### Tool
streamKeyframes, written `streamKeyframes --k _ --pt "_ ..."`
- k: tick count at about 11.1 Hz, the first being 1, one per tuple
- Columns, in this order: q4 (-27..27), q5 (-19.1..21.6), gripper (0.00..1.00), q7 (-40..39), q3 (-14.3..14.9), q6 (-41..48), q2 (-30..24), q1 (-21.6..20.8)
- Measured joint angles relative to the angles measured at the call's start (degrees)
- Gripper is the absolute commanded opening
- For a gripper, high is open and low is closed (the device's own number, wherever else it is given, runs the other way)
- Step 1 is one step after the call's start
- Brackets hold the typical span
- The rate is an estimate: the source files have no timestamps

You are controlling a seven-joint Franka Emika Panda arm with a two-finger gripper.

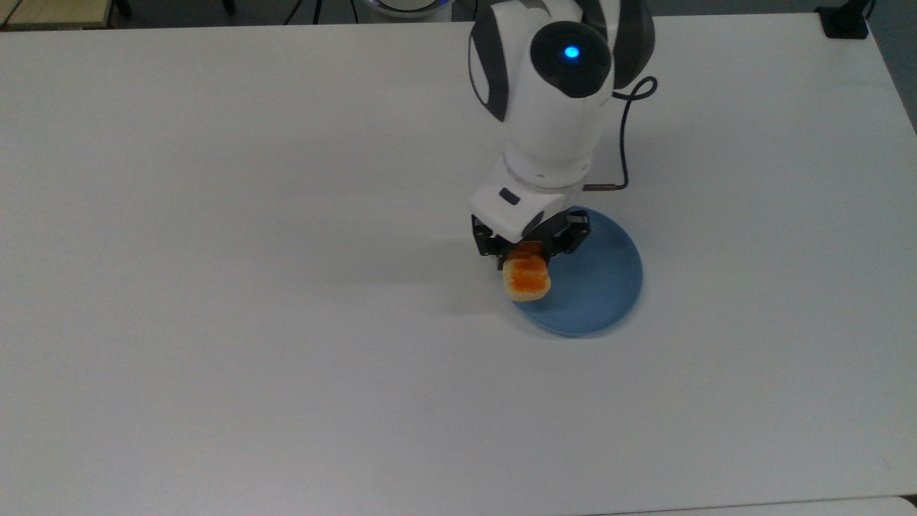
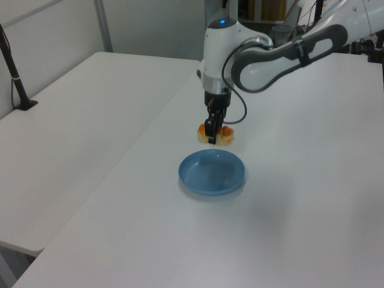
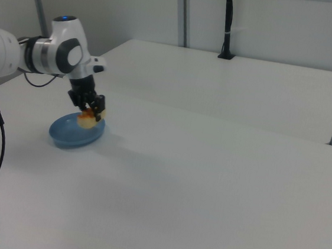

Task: Put the bread on a plate
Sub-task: 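Carry the bread roll over the blue plate and lower it, then open the gripper to release the roll and raise away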

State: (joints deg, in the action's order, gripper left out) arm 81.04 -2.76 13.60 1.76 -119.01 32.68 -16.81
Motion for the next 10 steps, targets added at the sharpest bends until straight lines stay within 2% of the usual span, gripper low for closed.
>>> streamKeyframes --k 4,5,6,7,10 --pt "-0.01 -0.40 0.61 5.98 0.00 -0.86 2.68 -4.71" --pt "-0.10 -0.73 0.70 7.49 0.00 -2.52 4.00 -5.07" --pt "-0.15 -0.79 0.89 8.08 0.02 -3.34 4.62 -5.08" --pt "-0.28 -0.82 1.00 8.32 0.05 -3.75 5.08 -5.08" --pt "-1.44 -1.87 1.00 8.39 0.11 -3.76 5.09 -5.08"
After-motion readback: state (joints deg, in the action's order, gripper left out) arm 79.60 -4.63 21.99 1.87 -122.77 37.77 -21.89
